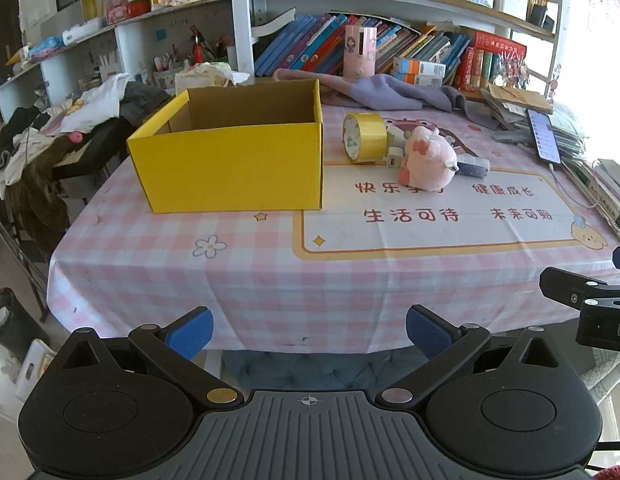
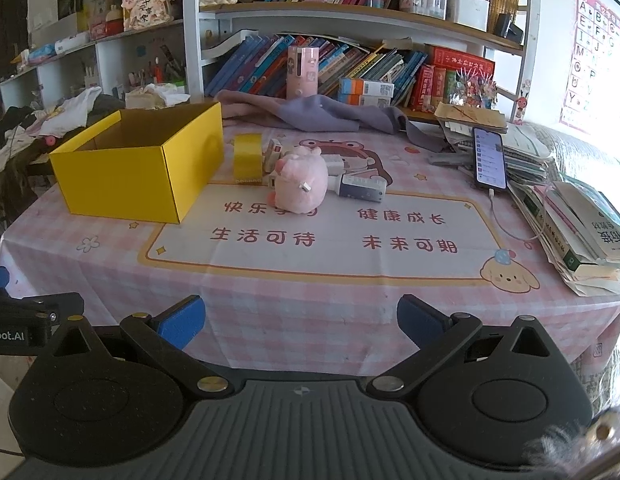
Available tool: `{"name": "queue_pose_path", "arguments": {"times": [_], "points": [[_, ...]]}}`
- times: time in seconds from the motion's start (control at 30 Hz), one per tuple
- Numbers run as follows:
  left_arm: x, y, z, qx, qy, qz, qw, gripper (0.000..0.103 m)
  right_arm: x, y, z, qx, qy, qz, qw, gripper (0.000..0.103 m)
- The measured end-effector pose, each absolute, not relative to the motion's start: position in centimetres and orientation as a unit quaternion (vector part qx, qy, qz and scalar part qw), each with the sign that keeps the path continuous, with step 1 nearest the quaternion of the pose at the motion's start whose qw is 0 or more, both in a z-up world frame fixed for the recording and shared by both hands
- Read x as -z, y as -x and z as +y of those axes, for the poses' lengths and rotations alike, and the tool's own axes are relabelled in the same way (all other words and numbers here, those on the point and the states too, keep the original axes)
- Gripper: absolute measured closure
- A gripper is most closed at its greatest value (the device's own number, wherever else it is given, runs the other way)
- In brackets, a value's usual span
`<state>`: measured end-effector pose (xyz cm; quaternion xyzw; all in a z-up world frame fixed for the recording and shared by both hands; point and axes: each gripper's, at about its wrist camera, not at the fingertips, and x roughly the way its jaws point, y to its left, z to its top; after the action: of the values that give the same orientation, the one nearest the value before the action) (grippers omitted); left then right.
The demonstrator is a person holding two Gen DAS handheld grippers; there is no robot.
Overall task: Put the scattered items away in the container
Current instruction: 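Move both tools toward the pink plush pig and spray bottle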
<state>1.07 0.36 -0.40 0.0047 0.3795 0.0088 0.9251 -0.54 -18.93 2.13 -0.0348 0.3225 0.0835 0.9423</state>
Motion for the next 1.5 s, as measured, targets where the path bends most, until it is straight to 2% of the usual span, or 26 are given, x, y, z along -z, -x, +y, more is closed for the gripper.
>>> {"name": "queue_pose_path", "arguments": {"times": [1.5], "points": [[0.3,-1.8,0.8,0.055,-0.019,0.337,0.940,0.000,-2.1,-0.4,-18.0,-0.096,0.035,0.317,0.943,0.002]]}}
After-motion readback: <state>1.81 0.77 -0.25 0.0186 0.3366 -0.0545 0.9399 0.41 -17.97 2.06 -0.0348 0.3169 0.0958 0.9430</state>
